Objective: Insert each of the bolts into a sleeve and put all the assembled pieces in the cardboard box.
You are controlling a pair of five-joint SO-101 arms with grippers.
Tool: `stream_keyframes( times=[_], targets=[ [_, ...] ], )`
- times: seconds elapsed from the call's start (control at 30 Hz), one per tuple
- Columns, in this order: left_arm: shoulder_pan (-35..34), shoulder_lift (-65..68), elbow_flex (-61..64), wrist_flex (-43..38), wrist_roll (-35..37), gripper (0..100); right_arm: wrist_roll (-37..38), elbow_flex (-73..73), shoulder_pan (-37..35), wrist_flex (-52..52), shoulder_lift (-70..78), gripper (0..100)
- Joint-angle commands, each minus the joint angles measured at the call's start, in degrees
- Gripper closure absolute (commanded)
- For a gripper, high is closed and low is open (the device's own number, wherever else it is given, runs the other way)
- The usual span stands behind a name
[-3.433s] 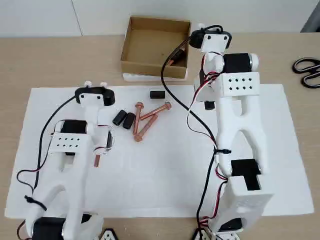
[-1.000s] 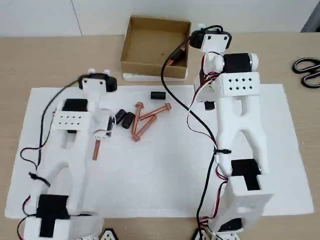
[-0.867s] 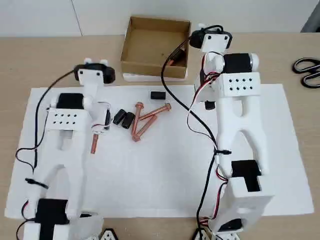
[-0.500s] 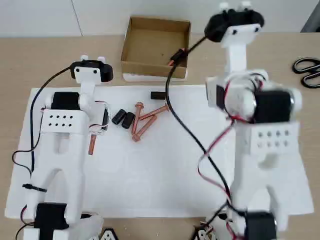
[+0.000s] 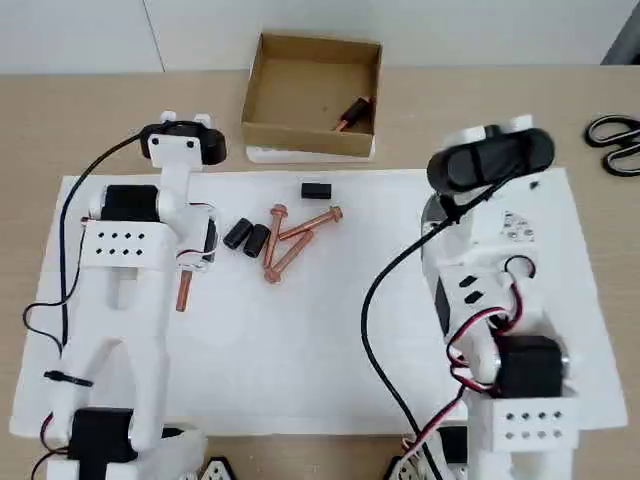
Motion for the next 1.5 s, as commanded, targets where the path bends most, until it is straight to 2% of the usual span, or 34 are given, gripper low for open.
stream_keyframes(
  times=[0.0,0.1,0.23,0.33,0.47,0.6,0.7,1.0,1.17,1.23,1.33,1.47],
  targets=[
    [0.1,-2.9,-2.9,-2.9,-0.2,99,-0.9,3.5,0.2,-6.5,-4.9,99.5],
    [0.1,-2.9,-2.9,-6.4,-0.2,99,-1.8,6.1,-0.2,-8.9,-10.1,99.5],
    [0.1,-2.9,-2.9,-8.6,0.4,99,-9.9,12.0,-2.6,-13.1,-18.0,99.5],
    [0.1,-2.9,-4.1,-8.4,5.5,99,-14.4,20.0,-4.7,-18.2,-23.4,99.5],
    [1.7,-2.9,-7.2,-8.4,12.7,99,-12.5,29.5,-5.3,-23.7,-28.7,99.5],
    [8.9,-2.9,-9.5,-8.6,13.6,99,-7.0,35.4,-5.3,-26.2,-31.6,99.5],
    [13.4,-3.0,-12.5,-10.4,16.2,99,-6.6,39.6,-5.4,-27.7,-33.3,99.5],
    [21.2,-3.8,-29.1,-9.6,16.8,99,-6.6,48.4,-5.3,-27.7,-41.2,99.5],
    [24.4,-16.9,-35.2,-2.6,16.5,99,-6.6,53.5,-5.4,-28.2,-43.4,99.5],
    [24.2,-21.8,-32.5,-2.6,16.4,99,-6.6,54.3,-5.8,-28.2,-43.3,99.5],
    [24.1,-24.0,-18.1,-6.9,16.4,99,-6.6,54.2,-8.2,-28.3,-43.3,99.5],
    [24.1,-26.8,3.8,-24.7,16.7,99,-6.5,54.6,-11.4,-29.1,-43.3,99.5]
  ],
)
